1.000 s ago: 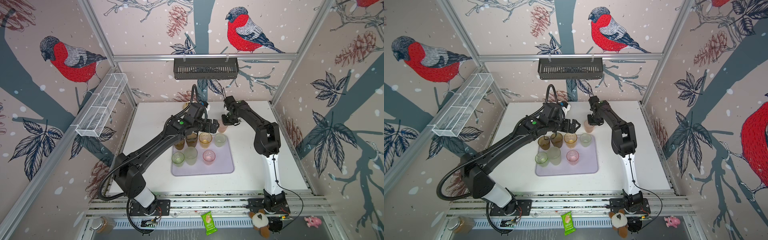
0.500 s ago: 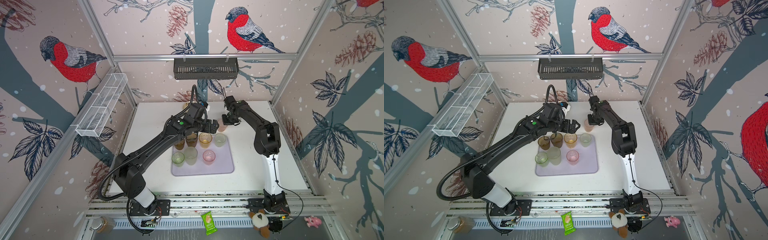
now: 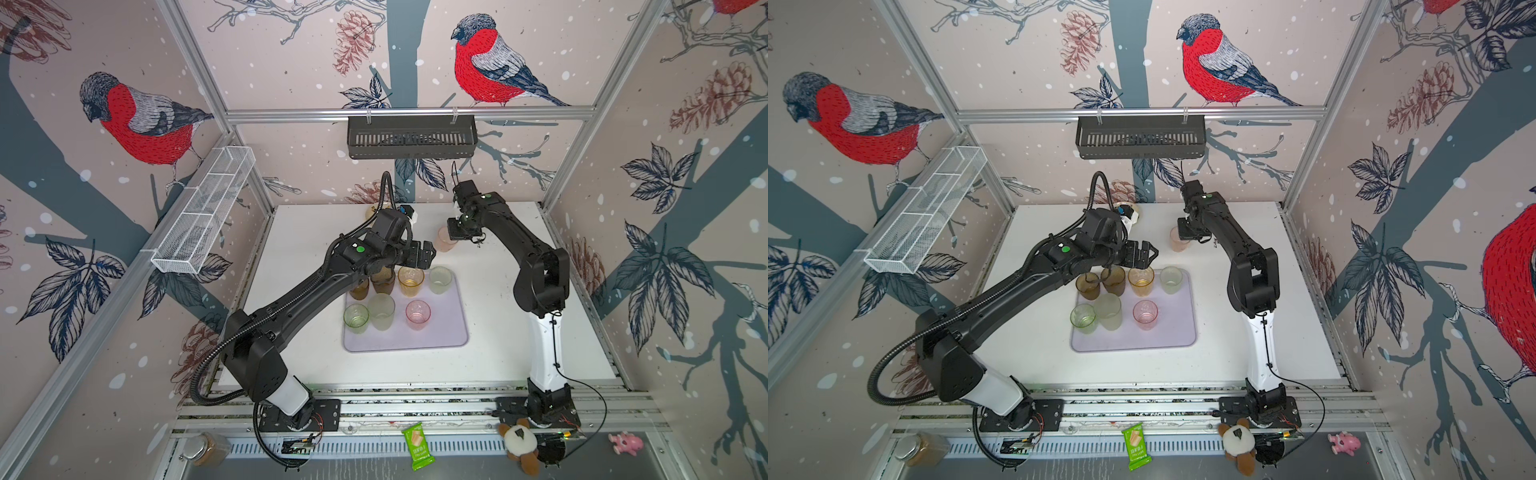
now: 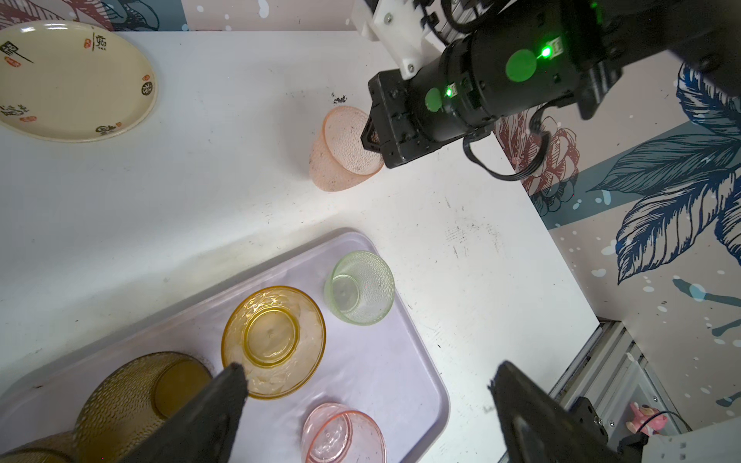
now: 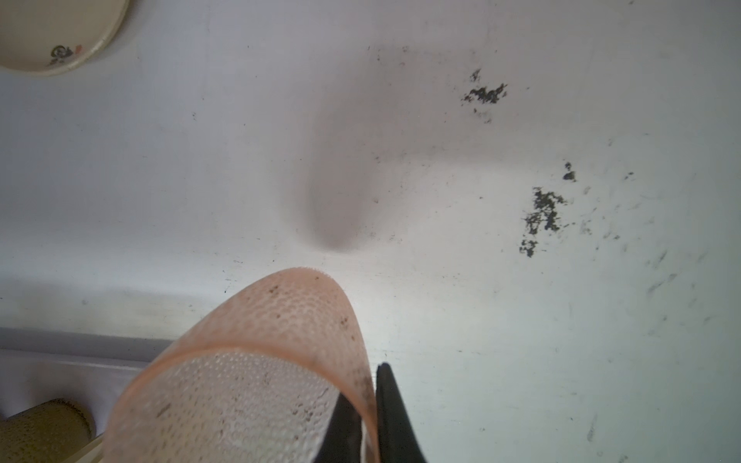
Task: Place the glasses into the tray
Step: Pick up the glass from the top-center of the table, then place the glass on the tray.
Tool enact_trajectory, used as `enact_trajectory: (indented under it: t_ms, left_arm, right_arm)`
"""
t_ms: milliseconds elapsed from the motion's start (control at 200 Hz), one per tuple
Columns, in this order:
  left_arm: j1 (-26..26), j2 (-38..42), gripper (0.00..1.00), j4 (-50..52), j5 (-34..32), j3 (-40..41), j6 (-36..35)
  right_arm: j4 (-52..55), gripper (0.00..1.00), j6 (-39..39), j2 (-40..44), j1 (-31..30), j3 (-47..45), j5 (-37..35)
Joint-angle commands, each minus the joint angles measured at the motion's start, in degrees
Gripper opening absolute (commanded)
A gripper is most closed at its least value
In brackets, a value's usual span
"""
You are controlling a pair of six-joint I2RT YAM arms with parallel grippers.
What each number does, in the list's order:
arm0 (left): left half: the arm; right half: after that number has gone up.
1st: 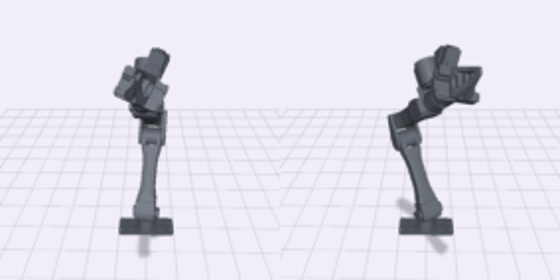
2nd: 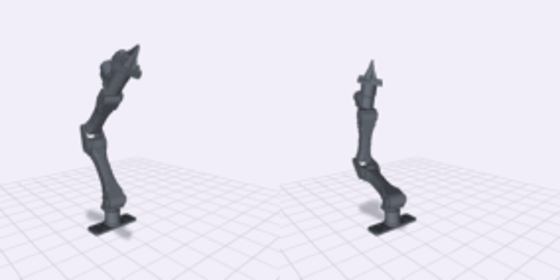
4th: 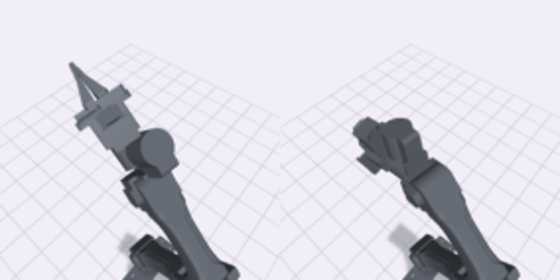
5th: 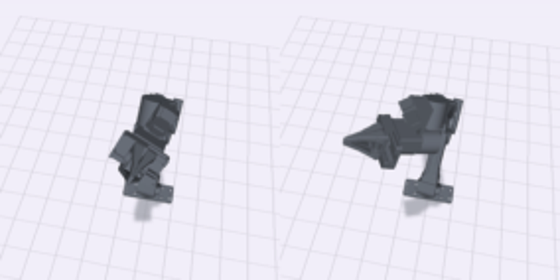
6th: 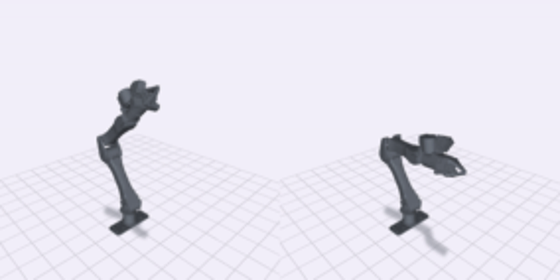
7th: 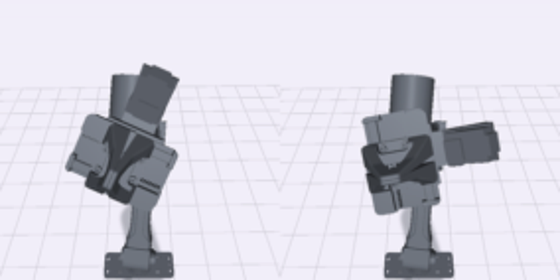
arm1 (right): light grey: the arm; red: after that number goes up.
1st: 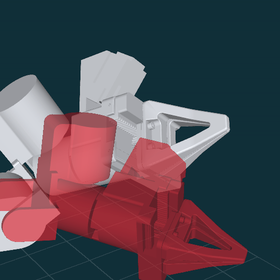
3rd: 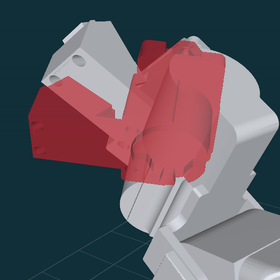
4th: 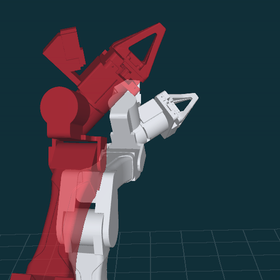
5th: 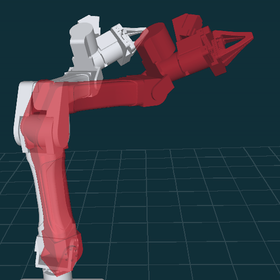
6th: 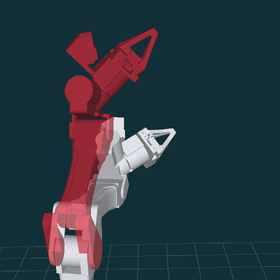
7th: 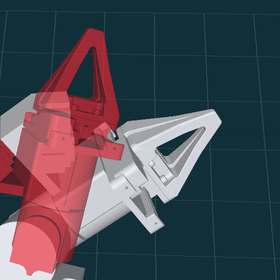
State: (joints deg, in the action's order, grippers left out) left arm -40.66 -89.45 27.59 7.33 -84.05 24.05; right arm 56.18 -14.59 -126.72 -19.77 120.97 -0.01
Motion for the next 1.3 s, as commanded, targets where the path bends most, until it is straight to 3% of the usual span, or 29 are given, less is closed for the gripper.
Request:
enact_trajectory:
  t_ms: [0,745,1296]
  left_arm:
    - [-0.03,0.89,0.96,-2.26,-0.48,0.77,0.07]
    - [0.85,6.56,0.96,-3.51,1.7,7.39,-2.16]
    - [1.11,12.14,0.96,0.64,0.07,11.64,-2.01]
  right_arm:
    - [2.65,0.04,0.73,1.9,0.03,0.96,-1.17]
    - [13.92,0.03,-0.7,18.27,-5.05,-2.51,-6.82]
    - [11.36,0.03,2.03,34.51,-13.48,-22.53,-8.52]
